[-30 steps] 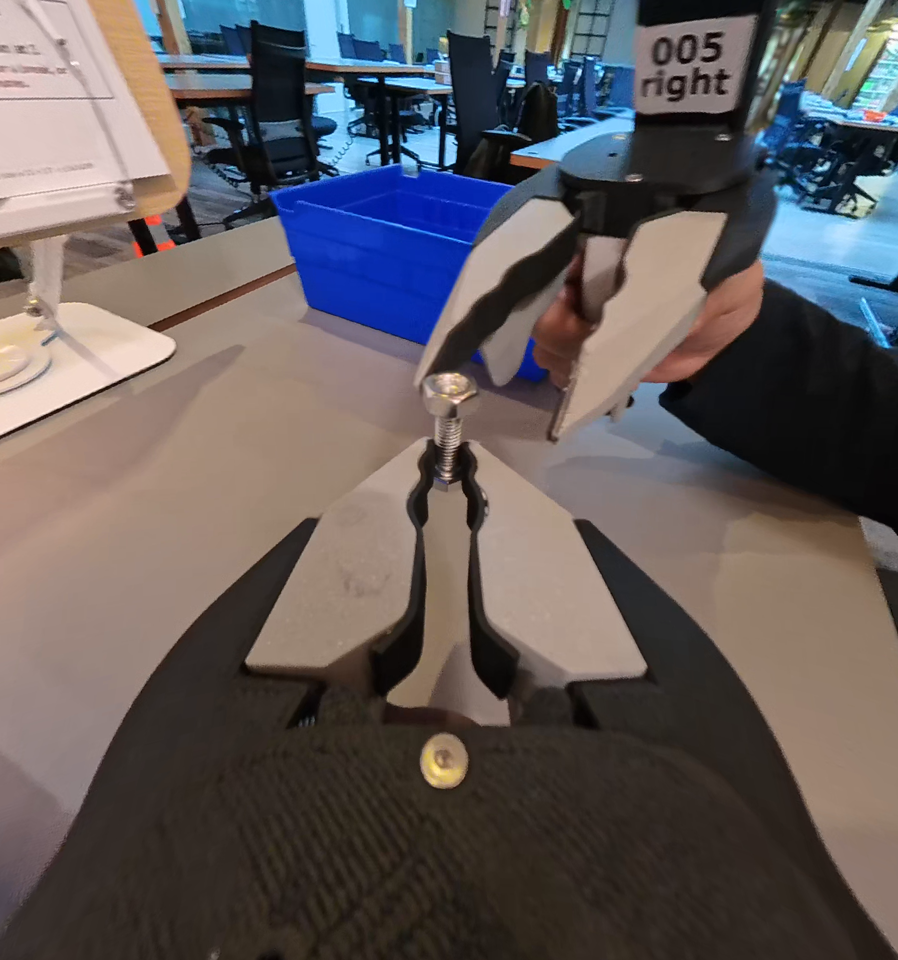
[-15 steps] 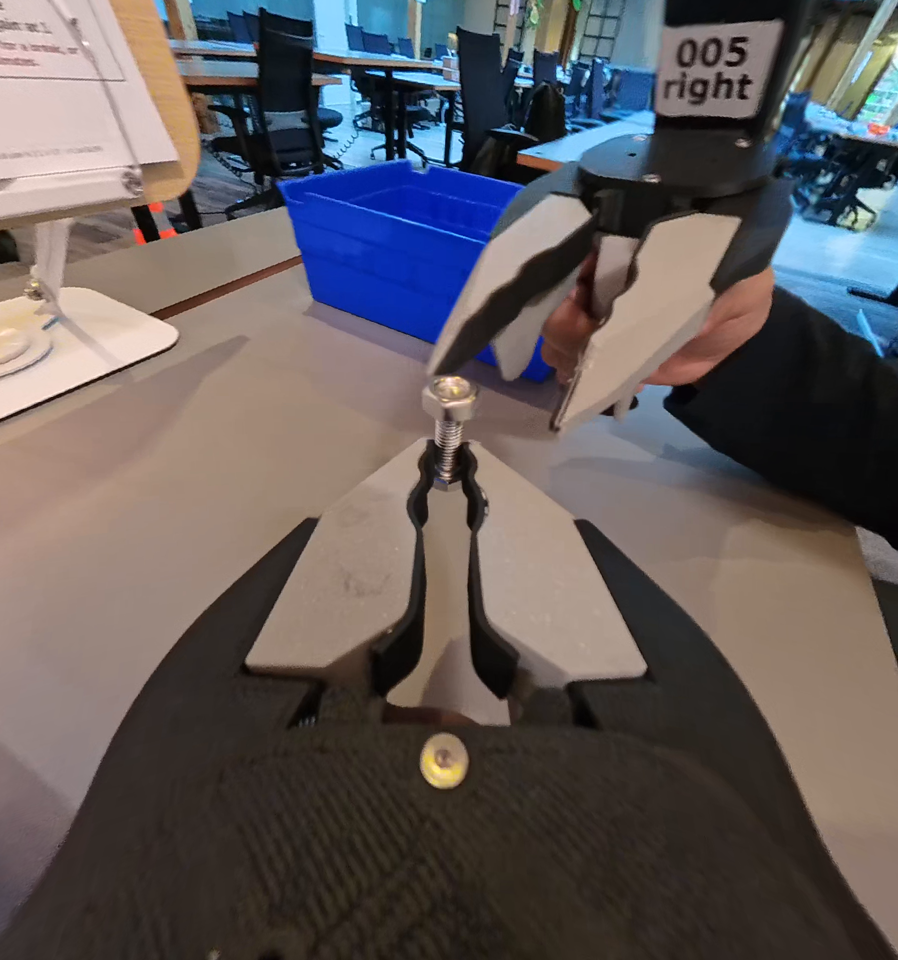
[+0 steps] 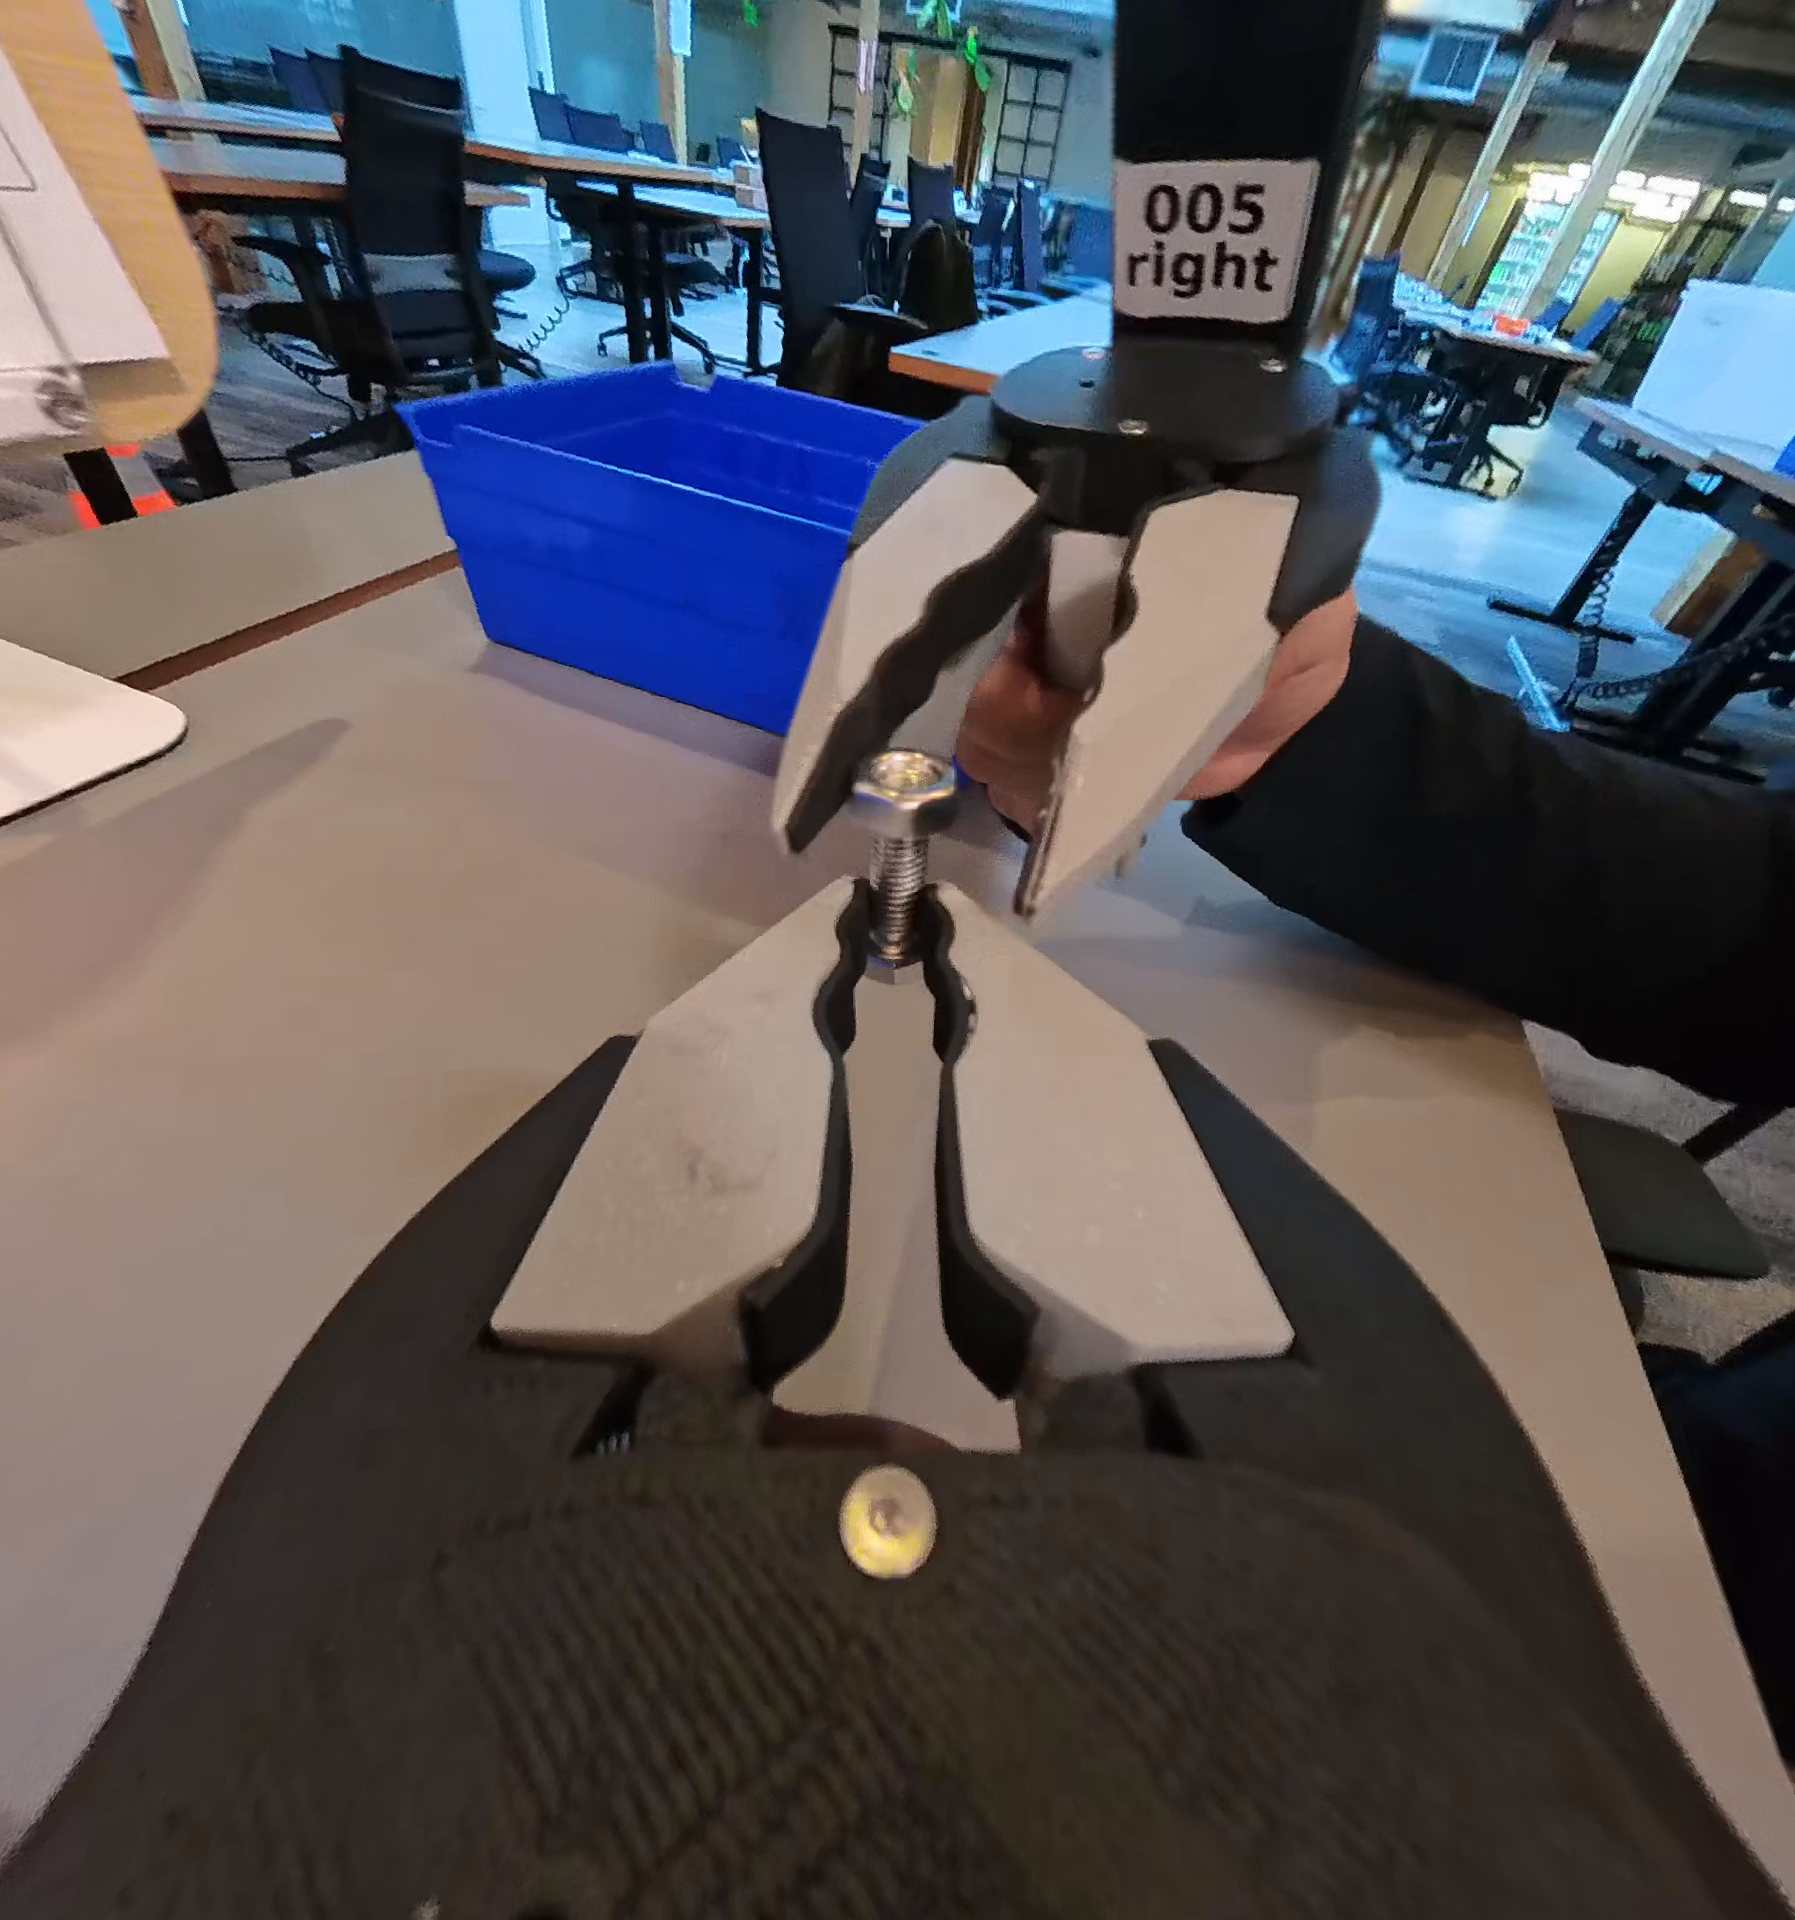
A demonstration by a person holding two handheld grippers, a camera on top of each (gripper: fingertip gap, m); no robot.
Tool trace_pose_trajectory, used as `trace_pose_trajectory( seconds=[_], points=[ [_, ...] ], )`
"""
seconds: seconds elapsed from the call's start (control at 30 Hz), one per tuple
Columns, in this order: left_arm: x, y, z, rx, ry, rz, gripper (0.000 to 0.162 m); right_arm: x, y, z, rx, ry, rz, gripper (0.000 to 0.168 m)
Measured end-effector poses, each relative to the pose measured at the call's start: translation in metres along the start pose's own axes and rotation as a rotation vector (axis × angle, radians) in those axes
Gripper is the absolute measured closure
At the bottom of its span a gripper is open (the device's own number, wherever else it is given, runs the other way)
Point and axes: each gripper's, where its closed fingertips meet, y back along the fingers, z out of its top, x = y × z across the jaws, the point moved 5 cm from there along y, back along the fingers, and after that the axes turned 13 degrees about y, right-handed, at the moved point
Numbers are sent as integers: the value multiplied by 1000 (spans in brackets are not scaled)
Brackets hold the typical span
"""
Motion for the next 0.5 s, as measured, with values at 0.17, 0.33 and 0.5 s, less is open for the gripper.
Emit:
trace_pose_trajectory(
  seconds=[0.17, 0.33, 0.5],
  points=[
    [20, 11, 7, -42, 48, 101, 155, -8, 19, 14, -135, -50, -9, 148],
    [15, 5, 2, -17, 39, 76, 155, -12, 9, 5, -67, -39, -63, 130],
    [9, 3, 3, -20, 37, 53, 155, -3, -5, -3, 16, 7, -38, 124]
  ],
)
